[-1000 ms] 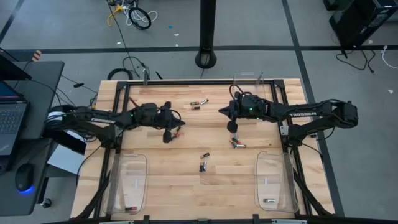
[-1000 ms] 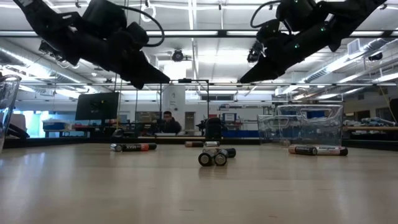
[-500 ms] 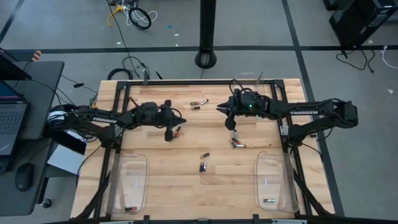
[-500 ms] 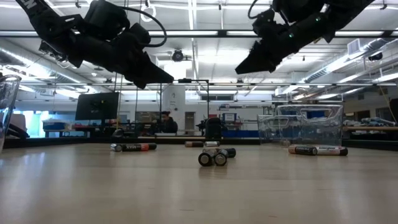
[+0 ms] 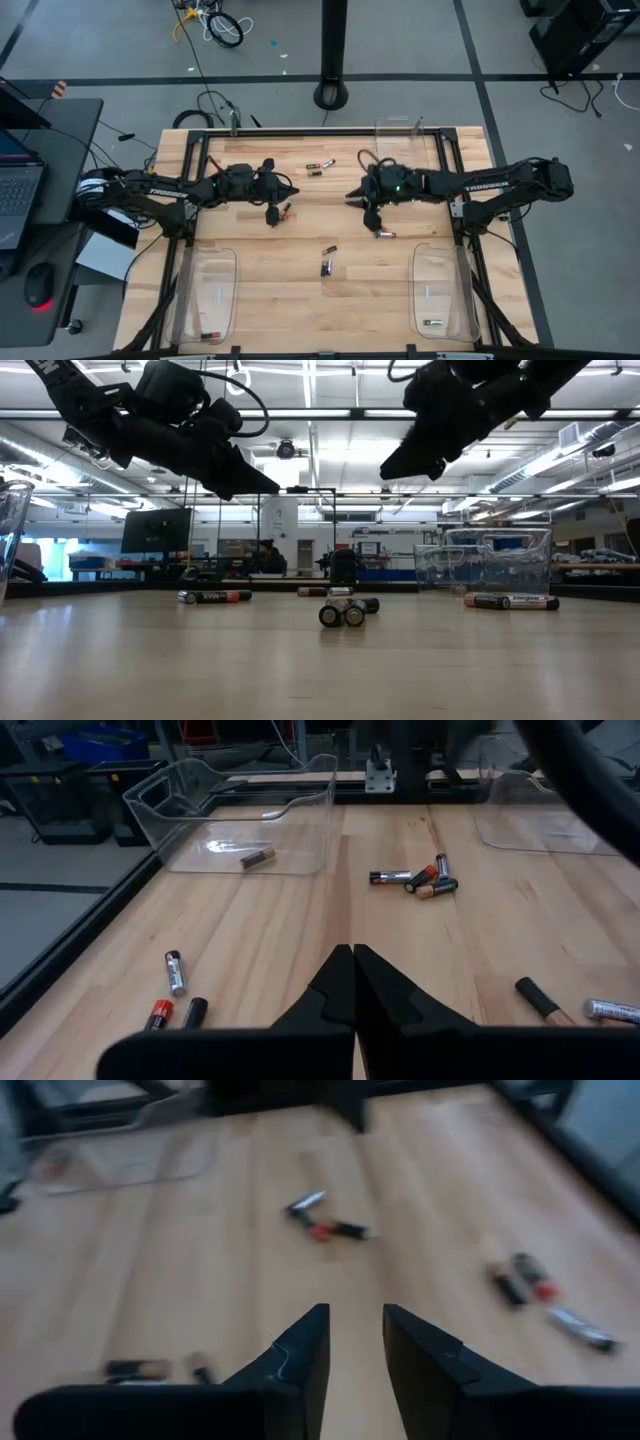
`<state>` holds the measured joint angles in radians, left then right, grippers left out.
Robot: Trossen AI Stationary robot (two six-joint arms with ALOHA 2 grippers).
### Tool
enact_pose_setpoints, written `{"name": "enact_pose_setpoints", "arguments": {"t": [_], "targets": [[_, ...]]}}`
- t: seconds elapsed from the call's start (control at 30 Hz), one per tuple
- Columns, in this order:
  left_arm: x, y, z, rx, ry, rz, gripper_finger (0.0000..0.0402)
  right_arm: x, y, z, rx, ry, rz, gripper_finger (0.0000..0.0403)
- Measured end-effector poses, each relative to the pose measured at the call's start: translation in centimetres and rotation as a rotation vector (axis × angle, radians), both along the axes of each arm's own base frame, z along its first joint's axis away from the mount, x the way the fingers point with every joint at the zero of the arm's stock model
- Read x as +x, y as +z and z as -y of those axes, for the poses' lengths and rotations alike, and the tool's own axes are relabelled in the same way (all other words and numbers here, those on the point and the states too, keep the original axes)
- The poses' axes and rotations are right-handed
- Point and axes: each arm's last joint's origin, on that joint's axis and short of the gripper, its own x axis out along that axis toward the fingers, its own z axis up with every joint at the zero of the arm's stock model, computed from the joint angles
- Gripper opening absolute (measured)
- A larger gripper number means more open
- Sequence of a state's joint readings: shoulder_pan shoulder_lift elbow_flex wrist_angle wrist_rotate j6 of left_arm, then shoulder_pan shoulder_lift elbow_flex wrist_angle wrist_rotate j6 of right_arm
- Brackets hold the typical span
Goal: Sort batteries
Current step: Put the brown battery into the top transparent bin
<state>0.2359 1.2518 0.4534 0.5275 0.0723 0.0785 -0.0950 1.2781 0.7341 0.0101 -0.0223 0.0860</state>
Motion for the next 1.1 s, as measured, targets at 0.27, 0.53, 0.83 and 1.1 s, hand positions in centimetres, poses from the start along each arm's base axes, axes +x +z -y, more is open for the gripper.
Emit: {"name": "enact_pose_setpoints", "arguments": {"t": [0.27,0.53,0.83,1.1], "targets": [[0.0,0.0,0.0,-0.006,0.001,-0.004,0.0002,0.1,-1.0,-3.2,0.088,0.021,-0.072,0.0122],[0.0,-0.1,0.0,-0.036,0.009,-0.005,0.0009,-1.8,-3.6,-3.9,0.304,-0.192,-0.383,0.0124],[0.0,0.0,0.0,-0.032,0.008,0.002,0.0009,-2.3,-5.8,-4.0,0.426,-0.396,-0.562,0.0124],[0.0,-0.1,0.1,-0.031,0.007,-0.003,0.0009,-1.8,-7.5,-4.3,0.442,-0.441,-0.626,0.0124]]}}
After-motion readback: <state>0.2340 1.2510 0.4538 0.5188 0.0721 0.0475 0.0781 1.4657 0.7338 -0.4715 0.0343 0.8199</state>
